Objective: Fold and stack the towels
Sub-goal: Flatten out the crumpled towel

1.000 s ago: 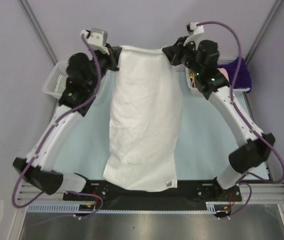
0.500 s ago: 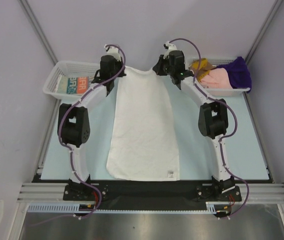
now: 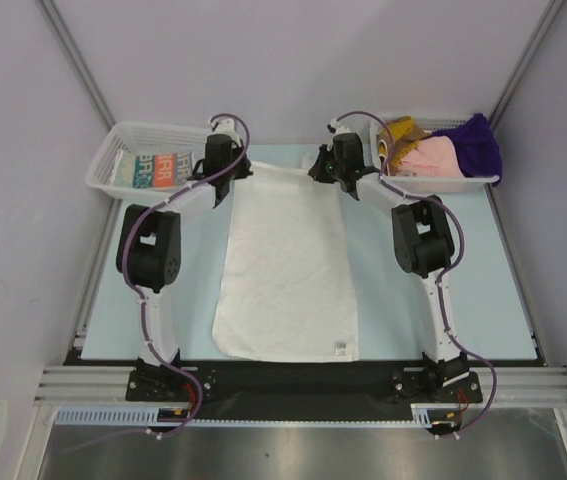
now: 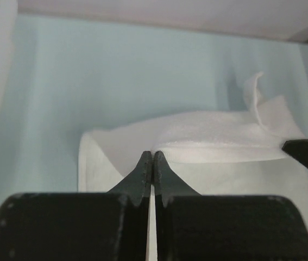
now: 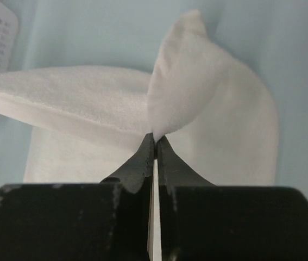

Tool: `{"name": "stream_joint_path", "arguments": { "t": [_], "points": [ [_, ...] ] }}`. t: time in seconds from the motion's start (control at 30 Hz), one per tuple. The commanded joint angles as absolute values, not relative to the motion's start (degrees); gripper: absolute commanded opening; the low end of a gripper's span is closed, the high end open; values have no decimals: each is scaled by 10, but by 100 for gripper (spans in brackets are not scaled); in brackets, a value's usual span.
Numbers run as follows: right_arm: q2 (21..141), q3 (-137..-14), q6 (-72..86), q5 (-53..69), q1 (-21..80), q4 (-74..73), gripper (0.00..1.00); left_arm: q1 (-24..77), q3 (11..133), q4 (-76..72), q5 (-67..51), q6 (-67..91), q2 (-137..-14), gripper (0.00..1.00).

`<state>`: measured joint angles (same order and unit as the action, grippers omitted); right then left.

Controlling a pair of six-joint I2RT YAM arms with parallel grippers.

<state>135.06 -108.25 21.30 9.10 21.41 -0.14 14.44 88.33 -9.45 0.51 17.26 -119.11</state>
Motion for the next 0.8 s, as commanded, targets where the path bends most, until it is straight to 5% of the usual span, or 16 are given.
{"name": "stream_joint_path", "arguments": {
  "t": [0.0, 0.37, 0.43, 0.57, 0.77],
  "points": [
    [1249, -1036, 231, 48, 228, 20, 0, 144, 816, -91, 39, 233, -1094, 1],
    [1030, -673, 293, -24, 321, 84, 0, 186, 594, -11, 136, 293, -902, 1],
    [1007, -644, 294, -22, 346, 81, 7, 191, 542, -9, 143, 302, -868, 1],
    [984, -614, 286, -25, 368, 40, 43, 203, 453, -42, 132, 329, -832, 13],
    [966, -728, 222, -71, 359, -81, 50, 208, 417, -71, 98, 350, -858, 14]
  ]
}}
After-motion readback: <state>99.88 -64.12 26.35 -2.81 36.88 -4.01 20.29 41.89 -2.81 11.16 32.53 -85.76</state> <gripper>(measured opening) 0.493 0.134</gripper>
